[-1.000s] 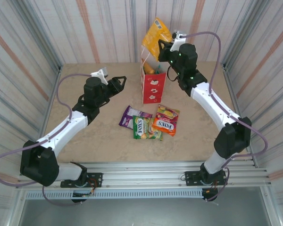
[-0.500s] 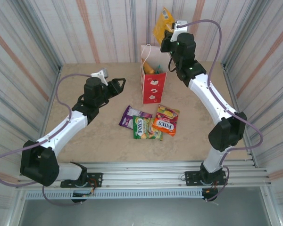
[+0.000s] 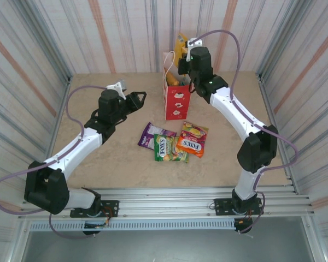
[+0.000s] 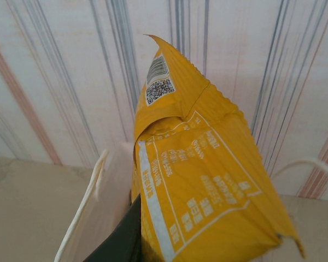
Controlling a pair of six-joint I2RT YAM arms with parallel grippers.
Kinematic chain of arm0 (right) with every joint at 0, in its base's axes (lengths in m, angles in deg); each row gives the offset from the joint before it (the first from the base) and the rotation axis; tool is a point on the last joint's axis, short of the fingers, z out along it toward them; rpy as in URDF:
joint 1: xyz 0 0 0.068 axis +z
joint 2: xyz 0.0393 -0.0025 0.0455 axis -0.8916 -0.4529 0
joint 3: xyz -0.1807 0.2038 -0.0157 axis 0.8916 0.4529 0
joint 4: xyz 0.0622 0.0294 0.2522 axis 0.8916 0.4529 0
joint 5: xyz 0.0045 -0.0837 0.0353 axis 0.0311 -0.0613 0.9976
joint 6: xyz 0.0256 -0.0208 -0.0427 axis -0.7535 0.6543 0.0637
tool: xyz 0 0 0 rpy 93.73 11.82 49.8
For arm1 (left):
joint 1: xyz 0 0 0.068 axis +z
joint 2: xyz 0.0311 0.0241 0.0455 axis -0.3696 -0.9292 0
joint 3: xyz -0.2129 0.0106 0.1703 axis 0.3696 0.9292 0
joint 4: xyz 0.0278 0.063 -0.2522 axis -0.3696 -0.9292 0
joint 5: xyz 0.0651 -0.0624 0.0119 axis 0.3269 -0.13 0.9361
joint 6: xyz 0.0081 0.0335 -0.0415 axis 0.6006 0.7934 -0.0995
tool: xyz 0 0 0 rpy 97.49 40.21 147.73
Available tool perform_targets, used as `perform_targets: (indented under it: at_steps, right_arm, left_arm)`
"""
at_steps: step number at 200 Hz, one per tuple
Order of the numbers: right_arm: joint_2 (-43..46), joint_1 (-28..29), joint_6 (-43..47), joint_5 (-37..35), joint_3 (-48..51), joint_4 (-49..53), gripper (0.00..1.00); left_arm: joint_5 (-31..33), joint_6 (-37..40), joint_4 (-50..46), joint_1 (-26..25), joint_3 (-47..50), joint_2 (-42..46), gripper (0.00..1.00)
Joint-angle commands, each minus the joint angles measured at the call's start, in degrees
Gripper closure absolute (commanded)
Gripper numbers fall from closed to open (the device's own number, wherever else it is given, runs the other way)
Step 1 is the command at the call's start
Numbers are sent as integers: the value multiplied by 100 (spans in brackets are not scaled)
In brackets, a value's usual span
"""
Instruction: Place the snacks into the paper bag
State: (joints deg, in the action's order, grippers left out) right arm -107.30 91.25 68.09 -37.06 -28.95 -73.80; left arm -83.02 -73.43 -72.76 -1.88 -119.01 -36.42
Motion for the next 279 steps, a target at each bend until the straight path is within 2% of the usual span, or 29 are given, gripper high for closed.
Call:
perform_targets:
  at_steps: [1, 28, 50, 187, 238, 279]
  right_arm:
    - [32, 60, -185, 58, 146, 75, 78]
    - [62, 81, -310, 306, 178, 197, 59]
    - [229, 82, -347, 366, 288, 222, 52]
    - [1388, -28, -927, 1357, 1015, 1139, 43]
    - [2452, -15, -1175, 1794, 2514, 1292, 43]
    - [2952, -32, -1701, 1980, 3822, 1237, 42]
  left_arm:
    - [-100, 99, -115, 46, -33, 19, 47]
    - [-135, 158, -326, 46, -33, 56, 47]
    - [-205, 187, -504, 46, -24, 79, 46]
    - [-1186, -6, -1333, 46, 142, -162, 47]
    - [-1745, -22, -1686, -133, 351, -472, 48]
    - [-1793, -105, -1725, -454, 642, -864, 48]
